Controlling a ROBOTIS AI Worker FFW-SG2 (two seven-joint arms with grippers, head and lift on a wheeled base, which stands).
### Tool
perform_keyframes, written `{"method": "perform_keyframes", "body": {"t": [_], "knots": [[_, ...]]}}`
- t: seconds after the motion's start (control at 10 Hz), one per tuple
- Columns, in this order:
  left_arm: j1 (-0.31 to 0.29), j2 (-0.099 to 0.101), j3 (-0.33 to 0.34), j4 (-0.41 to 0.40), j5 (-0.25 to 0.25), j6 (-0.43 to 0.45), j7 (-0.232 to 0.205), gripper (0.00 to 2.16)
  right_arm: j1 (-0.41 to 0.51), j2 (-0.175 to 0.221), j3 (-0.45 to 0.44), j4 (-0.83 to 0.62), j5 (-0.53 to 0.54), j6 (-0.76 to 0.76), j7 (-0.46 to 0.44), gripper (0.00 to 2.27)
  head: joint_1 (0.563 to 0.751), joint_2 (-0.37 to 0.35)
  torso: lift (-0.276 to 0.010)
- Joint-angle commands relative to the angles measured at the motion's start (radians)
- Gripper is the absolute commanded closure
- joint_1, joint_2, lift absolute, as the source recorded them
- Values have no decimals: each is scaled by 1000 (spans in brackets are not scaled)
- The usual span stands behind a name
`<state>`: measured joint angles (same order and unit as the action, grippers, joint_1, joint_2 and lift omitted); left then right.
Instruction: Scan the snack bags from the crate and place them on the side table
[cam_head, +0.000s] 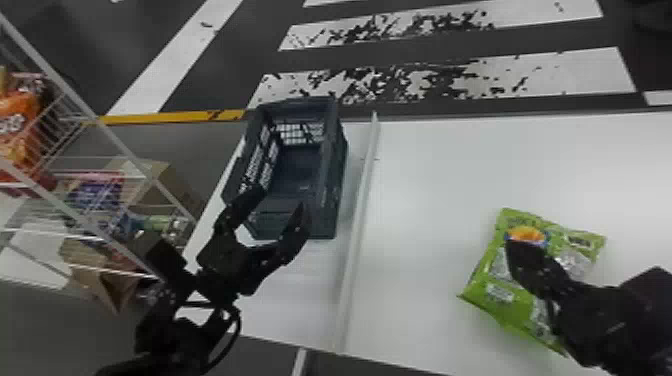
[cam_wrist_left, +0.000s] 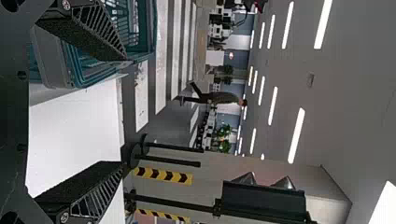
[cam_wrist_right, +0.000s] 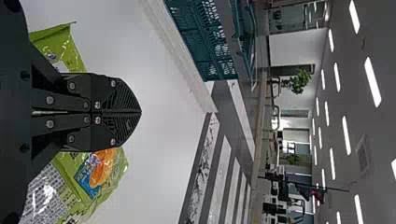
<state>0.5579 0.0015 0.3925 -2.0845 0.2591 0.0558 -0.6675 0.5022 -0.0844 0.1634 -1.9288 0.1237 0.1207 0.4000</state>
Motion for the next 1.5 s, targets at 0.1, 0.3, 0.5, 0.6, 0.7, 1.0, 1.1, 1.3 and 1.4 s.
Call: {"method": "perform_keyframes", "body": {"t": [0.1, 0.3, 0.5, 0.6, 0.7, 1.0, 1.1, 1.3, 1.4], "knots": [[4, -4, 0, 0, 2, -17, -1, 83, -10, 0, 4, 11, 2, 7, -1, 2243, 695, 318, -94], [8, -4, 0, 0, 2, -17, -1, 83, -70, 2, -45, 83, -6, 29, -4, 2243, 695, 309, -94], [14, -4, -1, -6, 2, -14, -3, 83, -148, 0, -68, 175, -3, 53, -3, 2243, 695, 261, -94], [14, -4, -3, -9, 2, -14, -9, 83, -169, -2, -73, 209, 1, 69, 0, 2246, 695, 251, -94], [14, -4, -4, -9, 3, -14, -9, 83, -180, -2, -71, 243, 8, 69, -1, 2243, 695, 234, -94], [17, -4, -4, -11, 8, -17, -15, 83, -192, -2, -71, 295, 22, 44, -1, 2243, 695, 215, -94], [20, -4, -4, -12, 8, -14, -17, 83, -174, -2, -71, 238, 24, 47, -1, 2243, 695, 215, -94], [25, -4, -6, -17, 11, -14, -21, 83, -100, -3, -70, 44, 31, 103, 3, 2243, 695, 218, -94], [25, -4, -4, -17, 15, -14, -24, 83, -63, -8, -47, -16, 36, 124, 16, 2243, 695, 221, -94]]}}
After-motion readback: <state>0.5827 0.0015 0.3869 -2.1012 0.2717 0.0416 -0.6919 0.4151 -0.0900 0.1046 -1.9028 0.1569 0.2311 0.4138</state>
